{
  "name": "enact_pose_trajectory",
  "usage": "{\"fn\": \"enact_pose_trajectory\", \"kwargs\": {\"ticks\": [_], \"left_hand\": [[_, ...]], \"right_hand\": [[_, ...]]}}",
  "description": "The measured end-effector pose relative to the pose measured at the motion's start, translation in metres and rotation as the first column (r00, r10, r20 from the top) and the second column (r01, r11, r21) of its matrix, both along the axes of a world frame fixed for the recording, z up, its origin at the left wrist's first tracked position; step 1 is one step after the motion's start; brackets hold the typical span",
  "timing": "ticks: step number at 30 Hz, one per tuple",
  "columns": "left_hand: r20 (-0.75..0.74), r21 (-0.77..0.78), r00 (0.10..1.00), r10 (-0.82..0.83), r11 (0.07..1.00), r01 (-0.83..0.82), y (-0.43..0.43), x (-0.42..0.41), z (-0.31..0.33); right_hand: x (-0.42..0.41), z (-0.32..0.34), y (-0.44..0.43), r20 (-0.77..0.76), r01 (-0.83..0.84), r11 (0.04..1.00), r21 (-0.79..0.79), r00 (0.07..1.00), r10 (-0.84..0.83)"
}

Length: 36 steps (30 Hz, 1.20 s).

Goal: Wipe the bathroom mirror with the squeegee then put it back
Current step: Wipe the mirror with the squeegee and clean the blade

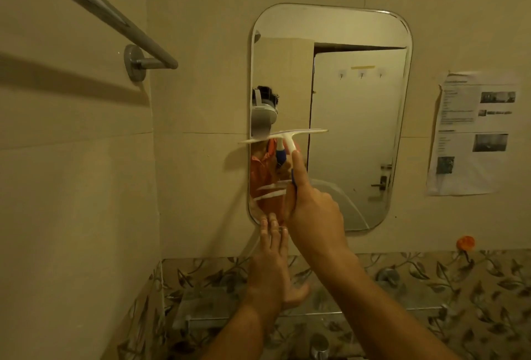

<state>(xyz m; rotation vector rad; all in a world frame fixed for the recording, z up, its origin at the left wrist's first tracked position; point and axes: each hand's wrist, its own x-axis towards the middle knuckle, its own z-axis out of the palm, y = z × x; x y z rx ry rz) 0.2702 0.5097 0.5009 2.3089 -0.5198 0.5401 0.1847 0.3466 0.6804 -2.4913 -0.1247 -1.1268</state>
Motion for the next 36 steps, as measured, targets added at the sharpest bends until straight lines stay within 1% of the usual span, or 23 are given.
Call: {"fn": "enact_pose_trajectory", "kwargs": {"ticks": [1,2,3,4,5,6,7,8,10,11,13,14,15,16,17,19,20,22,24,27,30,32,36], "left_hand": [[-0.059,0.072,0.995,-0.080,0.994,0.084,-0.024,0.011,0.048],[0.026,0.160,0.998,-0.053,0.986,0.048,-0.067,0.022,0.075],[0.109,0.299,0.994,0.019,0.953,-0.051,-0.078,0.012,0.062],[0.220,0.480,0.975,0.018,0.868,-0.124,-0.082,0.004,0.056],[0.315,0.548,0.949,-0.024,0.821,-0.161,-0.082,0.008,0.043],[0.339,0.594,0.940,-0.035,0.783,-0.185,-0.082,0.003,0.035],[0.407,0.583,0.912,-0.060,0.785,-0.209,-0.081,-0.002,0.038],[0.438,0.525,0.898,-0.041,0.823,-0.219,-0.084,-0.007,0.046],[0.434,0.424,0.901,0.003,0.882,-0.207,-0.087,-0.030,0.067],[0.381,0.424,0.924,-0.029,0.893,-0.147,-0.086,-0.034,0.070],[0.413,0.462,0.910,-0.034,0.869,-0.177,-0.085,-0.024,0.053],[0.307,0.444,0.951,-0.023,0.888,-0.122,-0.079,-0.033,0.058],[0.294,0.463,0.955,0.024,0.871,-0.165,-0.070,-0.033,0.058],[0.281,0.420,0.955,0.090,0.884,-0.207,-0.064,-0.028,0.049],[0.311,0.322,0.950,0.037,0.936,-0.142,-0.063,-0.031,0.055],[0.363,0.439,0.925,-0.110,0.896,-0.066,-0.046,-0.026,0.051],[0.426,0.430,0.903,-0.060,0.891,-0.144,-0.037,-0.025,0.057],[0.455,0.186,0.886,0.090,0.963,-0.193,-0.020,-0.018,0.076],[0.491,0.065,0.853,0.176,0.969,-0.237,-0.013,-0.012,0.101],[0.588,0.084,0.776,0.229,0.937,-0.340,-0.013,-0.002,0.148],[0.609,0.163,0.748,0.264,0.881,-0.444,-0.008,0.009,0.185],[0.593,0.233,0.749,0.294,0.828,-0.510,0.002,0.014,0.197],[0.636,0.343,0.709,0.305,0.711,-0.614,0.013,0.022,0.203]], "right_hand": [[0.003,-0.003,0.001,0.003,0.019,1.000,0.003,1.000,-0.019],[0.004,-0.008,0.001,-0.007,0.019,1.000,-0.010,1.000,-0.019],[0.005,-0.016,-0.001,-0.014,0.031,0.999,-0.006,0.999,-0.031],[0.002,-0.024,0.001,-0.025,0.033,0.999,-0.010,0.999,-0.034],[0.000,-0.032,0.001,-0.018,0.021,1.000,0.002,1.000,-0.021],[-0.004,-0.039,0.001,-0.033,0.019,1.000,0.015,0.999,-0.018],[-0.004,-0.048,0.001,-0.037,0.008,1.000,0.025,0.999,-0.007],[-0.005,-0.053,0.003,-0.043,0.007,0.999,0.044,0.999,-0.005],[-0.005,-0.065,0.007,-0.015,0.001,0.996,0.086,1.000,0.001],[-0.005,-0.073,0.009,-0.008,0.000,0.996,0.088,1.000,0.001],[-0.006,-0.087,0.010,-0.049,0.004,0.996,0.086,0.999,0.000],[-0.005,-0.093,0.009,-0.083,0.022,0.996,0.086,0.996,-0.015],[-0.005,-0.096,0.009,-0.115,0.045,0.996,0.081,0.993,-0.035],[-0.004,-0.097,0.009,-0.127,0.056,0.995,0.080,0.991,-0.046],[-0.003,-0.099,0.009,-0.124,0.062,0.994,0.085,0.991,-0.051],[-0.002,-0.103,0.011,-0.103,0.066,0.993,0.096,0.993,-0.056],[-0.002,-0.105,0.012,-0.097,0.064,0.993,0.100,0.994,-0.054],[-0.001,-0.110,0.012,-0.101,0.055,0.993,0.102,0.994,-0.045],[-0.004,-0.116,0.012,-0.139,0.058,0.993,0.101,0.989,-0.043],[-0.013,-0.121,0.014,-0.209,0.063,0.994,0.095,0.977,-0.042],[-0.019,-0.121,0.015,-0.257,0.058,0.994,0.089,0.966,-0.033],[-0.020,-0.120,0.015,-0.279,0.054,0.995,0.086,0.960,-0.028],[-0.020,-0.120,0.013,-0.266,0.036,0.996,0.084,0.964,-0.012]]}}
